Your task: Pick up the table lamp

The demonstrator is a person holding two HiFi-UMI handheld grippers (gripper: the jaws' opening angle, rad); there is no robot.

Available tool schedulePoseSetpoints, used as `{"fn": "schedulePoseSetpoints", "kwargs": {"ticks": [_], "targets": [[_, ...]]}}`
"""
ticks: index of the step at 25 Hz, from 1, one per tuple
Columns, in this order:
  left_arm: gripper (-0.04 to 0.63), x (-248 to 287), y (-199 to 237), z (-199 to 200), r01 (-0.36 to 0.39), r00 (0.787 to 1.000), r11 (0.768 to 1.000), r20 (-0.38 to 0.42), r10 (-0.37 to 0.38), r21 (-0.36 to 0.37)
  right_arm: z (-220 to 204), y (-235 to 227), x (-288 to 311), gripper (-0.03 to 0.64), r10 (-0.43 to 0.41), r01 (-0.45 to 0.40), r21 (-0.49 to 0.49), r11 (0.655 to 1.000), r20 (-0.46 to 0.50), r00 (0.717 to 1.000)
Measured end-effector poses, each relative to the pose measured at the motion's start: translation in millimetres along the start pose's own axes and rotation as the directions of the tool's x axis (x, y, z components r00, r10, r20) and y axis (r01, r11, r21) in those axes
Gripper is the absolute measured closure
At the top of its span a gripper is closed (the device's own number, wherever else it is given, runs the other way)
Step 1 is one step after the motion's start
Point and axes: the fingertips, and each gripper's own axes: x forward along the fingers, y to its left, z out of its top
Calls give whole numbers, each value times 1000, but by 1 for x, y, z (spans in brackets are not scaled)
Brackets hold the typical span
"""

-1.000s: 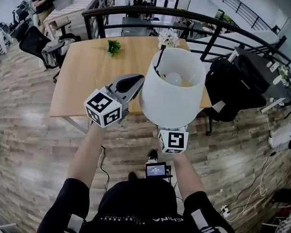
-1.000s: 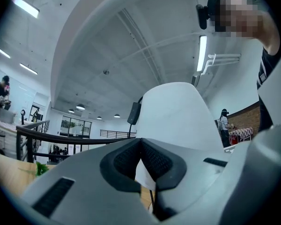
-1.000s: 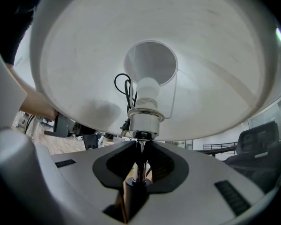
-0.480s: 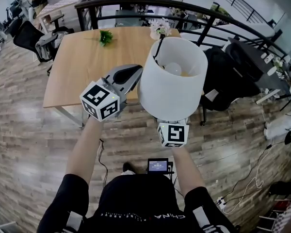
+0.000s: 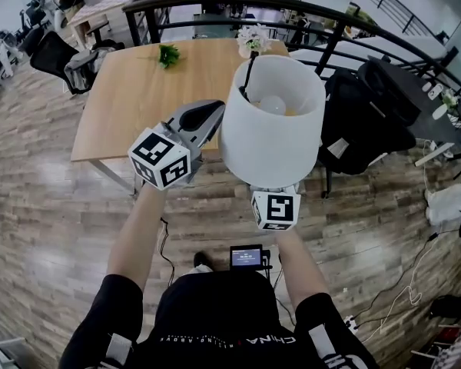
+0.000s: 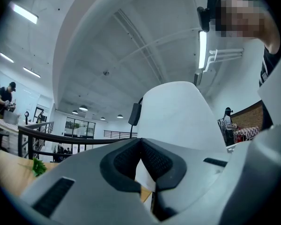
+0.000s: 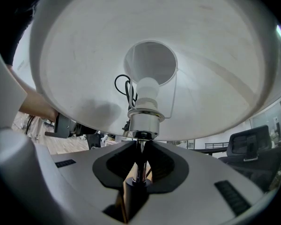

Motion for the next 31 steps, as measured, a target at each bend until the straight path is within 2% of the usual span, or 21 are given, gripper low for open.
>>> {"fn": "schedulePoseSetpoints", "kwargs": {"ticks": [13,31], "targets": [[578,9,-8,6,-46,999,999,-10,46,23,3,-12,-1,525,32,-32,18,999,19,999],[578,9,-9,7,-43,999,999,-9,44,27,5,-14,-1,525,27,-27,3,1000,21,999]]}}
